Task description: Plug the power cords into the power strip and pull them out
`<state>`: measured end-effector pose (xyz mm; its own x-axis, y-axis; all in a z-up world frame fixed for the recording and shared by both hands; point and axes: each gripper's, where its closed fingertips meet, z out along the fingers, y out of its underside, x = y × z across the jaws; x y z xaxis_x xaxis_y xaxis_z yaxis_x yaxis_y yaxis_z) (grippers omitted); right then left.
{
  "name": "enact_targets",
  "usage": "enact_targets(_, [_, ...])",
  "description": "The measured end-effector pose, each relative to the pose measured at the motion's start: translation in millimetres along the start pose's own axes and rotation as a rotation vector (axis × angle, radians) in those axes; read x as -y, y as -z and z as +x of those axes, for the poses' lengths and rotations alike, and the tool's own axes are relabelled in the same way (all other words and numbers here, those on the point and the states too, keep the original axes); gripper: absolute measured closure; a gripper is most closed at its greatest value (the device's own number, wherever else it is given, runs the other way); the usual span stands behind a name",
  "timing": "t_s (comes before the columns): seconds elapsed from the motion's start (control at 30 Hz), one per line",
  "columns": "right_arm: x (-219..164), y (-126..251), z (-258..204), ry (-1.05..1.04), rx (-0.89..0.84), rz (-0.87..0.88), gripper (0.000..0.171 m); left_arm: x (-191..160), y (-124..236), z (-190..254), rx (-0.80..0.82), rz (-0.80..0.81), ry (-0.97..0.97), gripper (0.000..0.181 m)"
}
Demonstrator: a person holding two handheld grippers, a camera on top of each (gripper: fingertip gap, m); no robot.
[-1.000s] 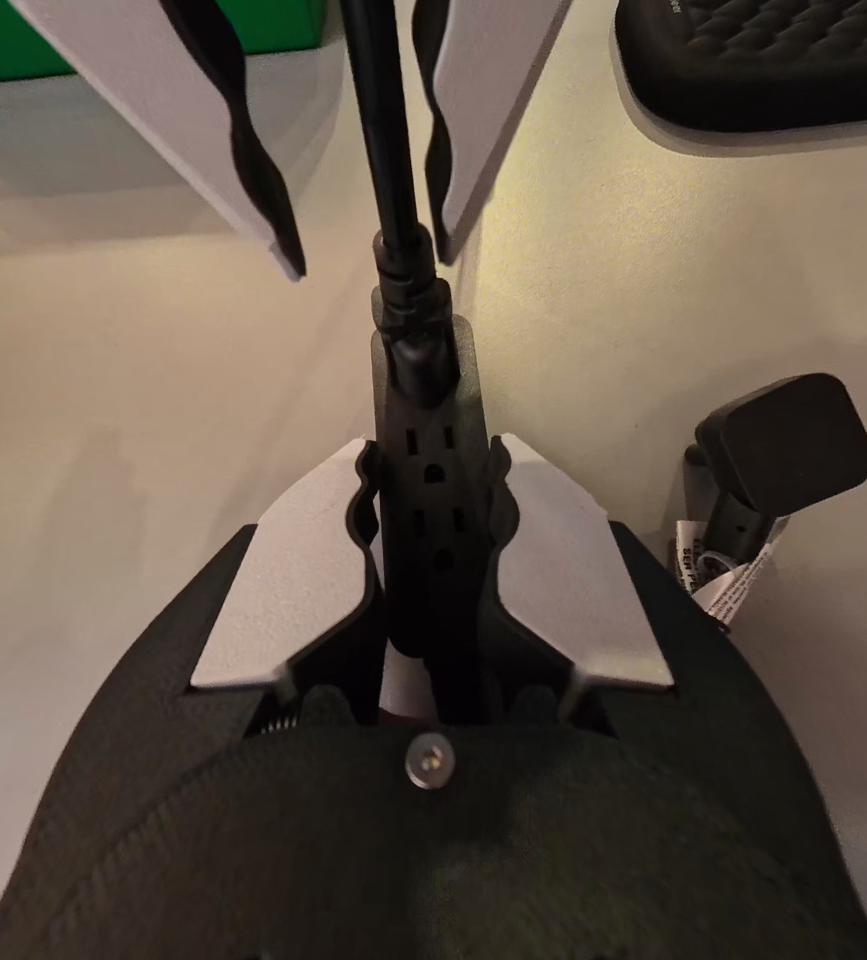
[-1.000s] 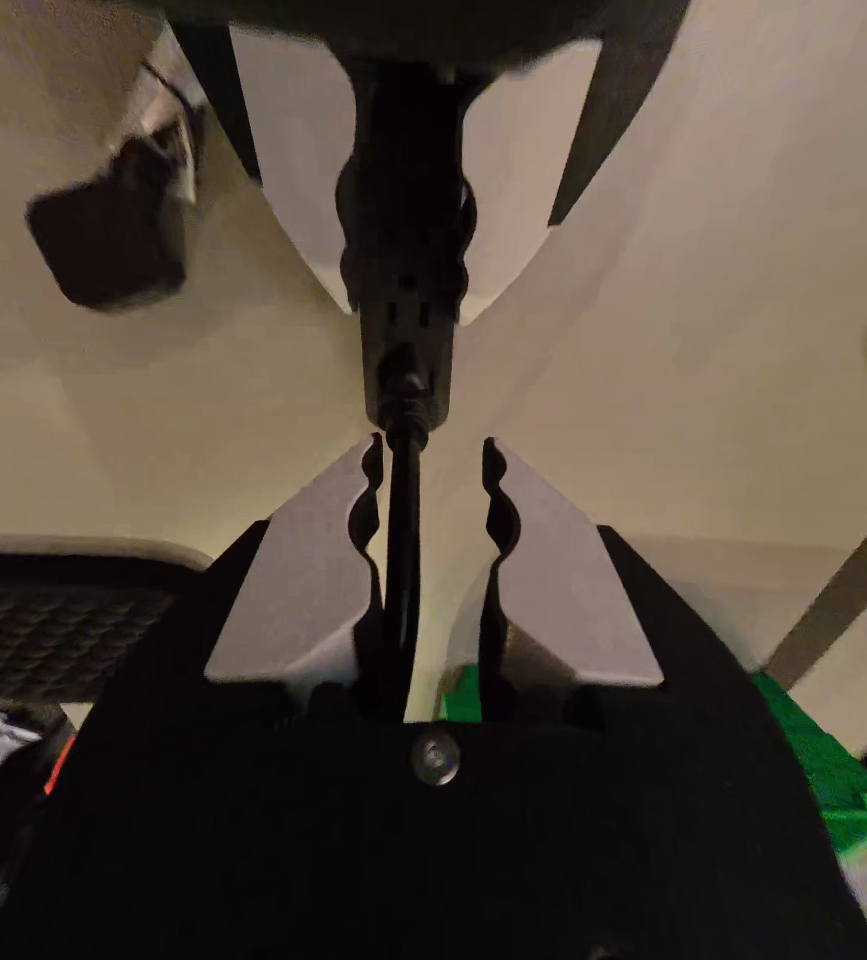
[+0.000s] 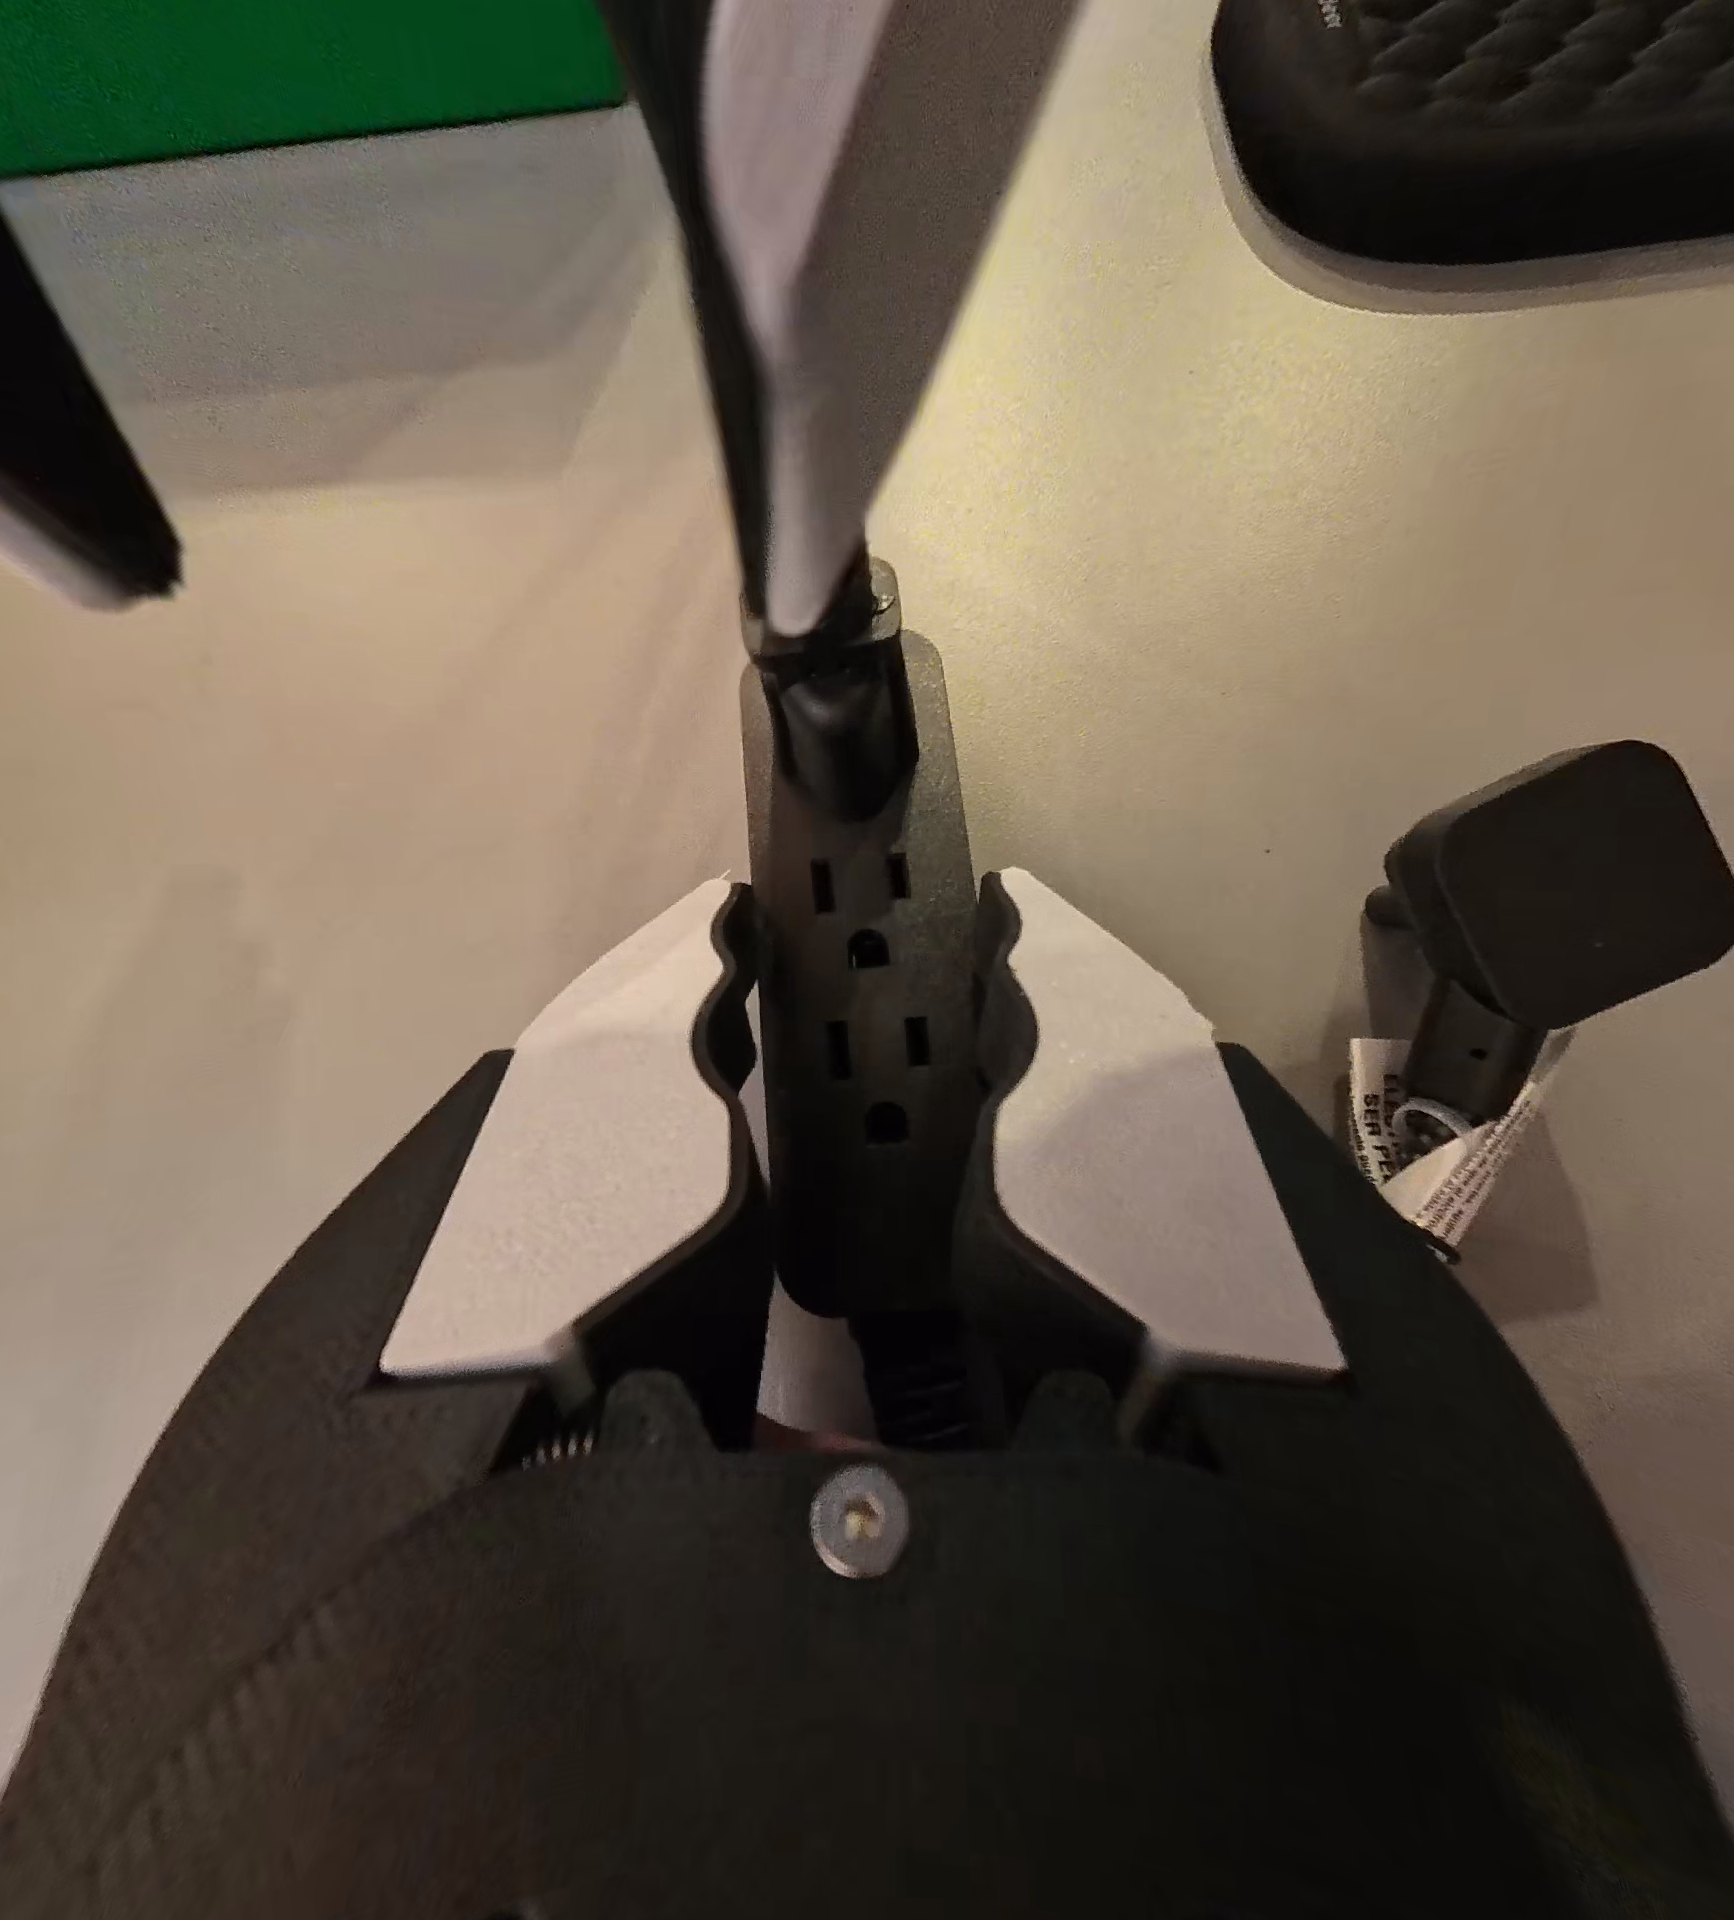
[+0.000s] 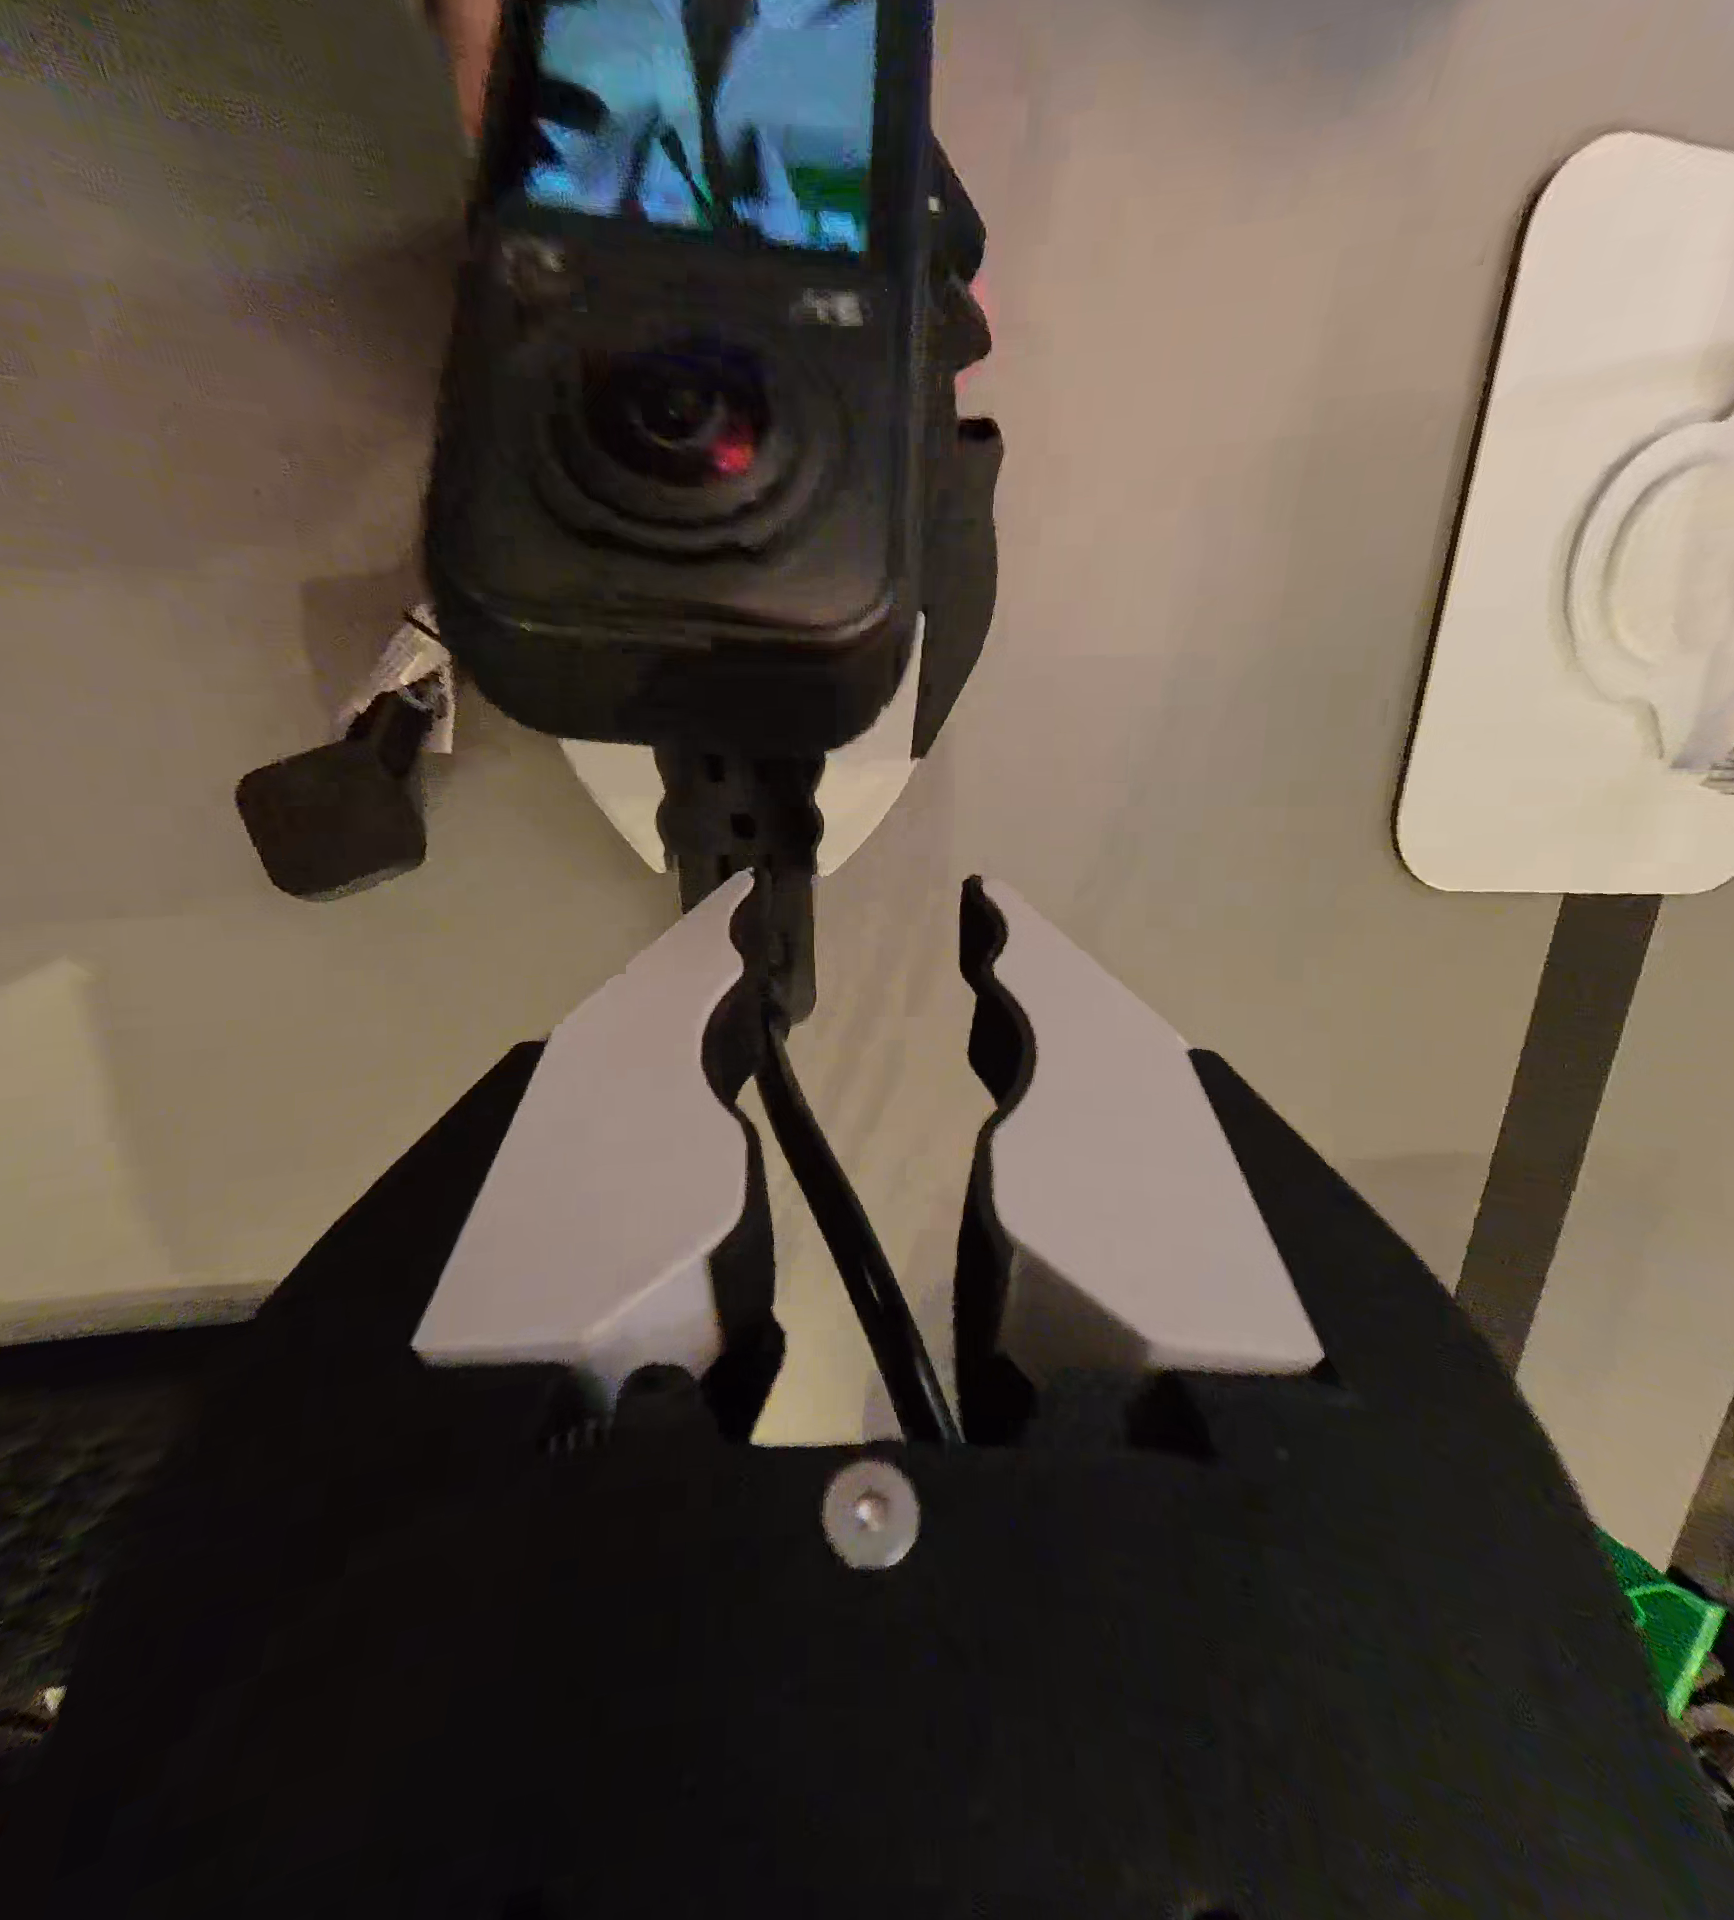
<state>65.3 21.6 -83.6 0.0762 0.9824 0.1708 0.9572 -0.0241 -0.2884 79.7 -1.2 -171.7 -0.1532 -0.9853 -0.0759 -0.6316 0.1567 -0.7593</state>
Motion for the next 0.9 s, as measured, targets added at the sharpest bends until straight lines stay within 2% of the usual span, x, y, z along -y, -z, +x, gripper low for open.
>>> enact_targets(0.1, [-14, -10, -2, 0.034, 0.048, -0.065, 0.136, 0, 0, 0, 0.005, 0.000, -0.005, 0.140])
enact_targets(0.23, [-56, -22, -22, 0.052, 0.194, -0.266, 0.136, 0, 0, 0, 0.005, 0.000, -0.005, 0.140])
enact_targets(0.33, [-65, -26, -29, 0.022, 0.227, -0.268, 0.135, 0, 0, 0, 0.002, 0.001, -0.003, 0.140])
enact_targets(0.4, [-61, -29, -25, -0.024, 0.197, -0.208, 0.137, 0, 0, 0, 0.003, 0.001, -0.005, 0.140])
enact_targets(0.6, [-65, -45, -28, -0.066, 0.150, -0.140, 0.127, 1, -1, 4, -0.010, 0.004, -0.025, 0.140])
enact_targets(0.73, [-59, -45, -27, -0.003, 0.093, -0.086, 0.130, 1, -1, 4, -0.005, 0.004, -0.028, 0.140])
enact_targets(0.9, [-57, -51, -28, 0.034, 0.113, -0.083, 0.131, 0, -1, 4, -0.008, 0.002, -0.023, 0.140])
